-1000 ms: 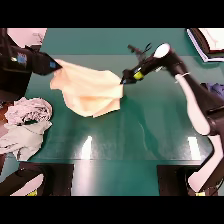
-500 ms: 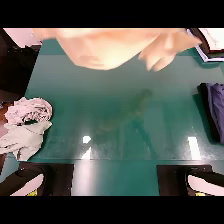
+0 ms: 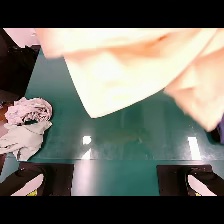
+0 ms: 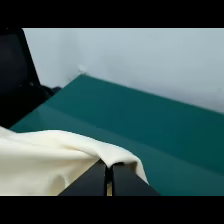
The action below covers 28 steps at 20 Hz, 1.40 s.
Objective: Fold the shirts.
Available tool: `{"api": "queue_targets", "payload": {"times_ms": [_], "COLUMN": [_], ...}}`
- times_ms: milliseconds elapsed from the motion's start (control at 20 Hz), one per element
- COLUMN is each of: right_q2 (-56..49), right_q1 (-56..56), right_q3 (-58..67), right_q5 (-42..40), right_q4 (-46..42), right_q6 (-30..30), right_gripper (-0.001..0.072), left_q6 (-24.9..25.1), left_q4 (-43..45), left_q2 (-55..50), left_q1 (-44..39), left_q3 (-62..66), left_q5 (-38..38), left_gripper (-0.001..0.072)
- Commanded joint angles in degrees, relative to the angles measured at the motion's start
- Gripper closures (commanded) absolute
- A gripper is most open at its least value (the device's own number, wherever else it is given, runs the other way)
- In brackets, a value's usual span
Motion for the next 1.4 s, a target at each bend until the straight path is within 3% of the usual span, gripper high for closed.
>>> {"api": "queue_targets", "payload": {"times_ms": [0,150,400,450,550,600,750,850,1000,1350], "right_q2": [-2.4,-8.6,-21.2,-23.3,-27.3,-28.4,-28.2,-25.9,-23.5,-31.3], "right_q1": [0.5,3.0,5.8,5.7,4.8,4.0,-0.3,-3.9,-8.7,-9.1], "right_q3": [-8.7,-19.7,-26.6,-25.4,-20.7,-18.2,-15.0,-18.6,-29.0,-42.6], "right_q5": [8.9,7.3,-7.7,-8.7,-7.2,-4.7,3.8,5.0,2.2,-7.7], "right_q4": [0.0,-4.5,-9.8,-9.9,-9.8,-9.9,-10.0,-9.8,-7.9,14.4], "right_q6": [3.0,2.3,0.4,0.3,0.4,0.4,0.4,0.5,3.3,0.1], "right_gripper": [0.0699,0.0699,0.0694,0.0642,0.0109,0.0074,0.0088,0.0091,0.021,0.021], "left_q6": [-3.1,-3.1,-2.3,-2.3,-2.3,-2.0,-1.1,-1.2,-1.2,-1.2], "left_q4": [14.1,14.3,14.6,14.7,14.6,14.7,16.1,16.6,16.5,16.3], "left_q2": [0.0,0.0,0.0,0.0,0.1,0.1,0.1,0.1,0.1,0.1], "left_q1": [0.0,0.0,0.0,0.0,0.0,0.0,0.0,0.0,0.0,0.0], "left_q3": [-12.9,-31.7,-55.6,-57.1,-57.1,-56.6,-54.3,-53.5,-53.5,-53.5], "left_q5": [-4.3,-2.1,11.9,13.8,15.5,15.8,15.7,15.8,15.9,15.9], "left_gripper": [0.0682,0.0682,0.0682,0.0682,0.0682,0.0682,0.0682,0.0682,0.0682,0.0682]}}
